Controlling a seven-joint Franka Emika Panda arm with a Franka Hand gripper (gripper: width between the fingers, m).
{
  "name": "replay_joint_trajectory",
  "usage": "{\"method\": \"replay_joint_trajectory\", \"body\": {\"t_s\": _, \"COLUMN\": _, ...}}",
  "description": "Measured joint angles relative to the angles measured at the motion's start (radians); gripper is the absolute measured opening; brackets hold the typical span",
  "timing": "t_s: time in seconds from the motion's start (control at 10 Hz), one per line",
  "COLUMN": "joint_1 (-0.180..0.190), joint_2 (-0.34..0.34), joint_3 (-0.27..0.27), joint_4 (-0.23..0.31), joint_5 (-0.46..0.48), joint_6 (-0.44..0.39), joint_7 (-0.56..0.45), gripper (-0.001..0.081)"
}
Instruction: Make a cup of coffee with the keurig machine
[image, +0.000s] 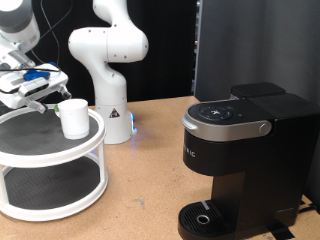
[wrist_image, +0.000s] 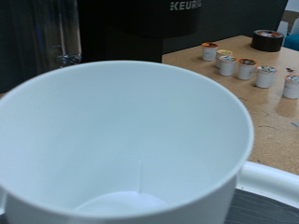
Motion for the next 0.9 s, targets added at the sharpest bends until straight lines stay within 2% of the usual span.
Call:
{"method": "replay_joint_trajectory", "body": {"t_s": 0.2, "joint_1": 0.018, "joint_2": 0.007, "joint_3": -0.007, "joint_4": -0.011, "joint_5": 0.064, "joint_6": 0.046, "joint_7": -0.006, "gripper": 0.0802}}
{"method": "replay_joint_trajectory", "body": {"t_s": 0.5, "joint_1": 0.072, "joint_2": 0.034, "joint_3": -0.007, "joint_4": -0.012, "joint_5": 0.131, "joint_6": 0.099, "joint_7": -0.006, "gripper": 0.0802}}
{"method": "replay_joint_trajectory", "body": {"t_s": 0.7, "joint_1": 0.088, "joint_2": 0.064, "joint_3": -0.006, "joint_4": -0.01, "joint_5": 0.113, "joint_6": 0.102, "joint_7": -0.007, "gripper": 0.0802}}
{"method": "replay_joint_trajectory", "body": {"t_s": 0.9, "joint_1": 0.088, "joint_2": 0.093, "joint_3": -0.008, "joint_4": -0.01, "joint_5": 0.071, "joint_6": 0.1, "joint_7": -0.019, "gripper": 0.0802}}
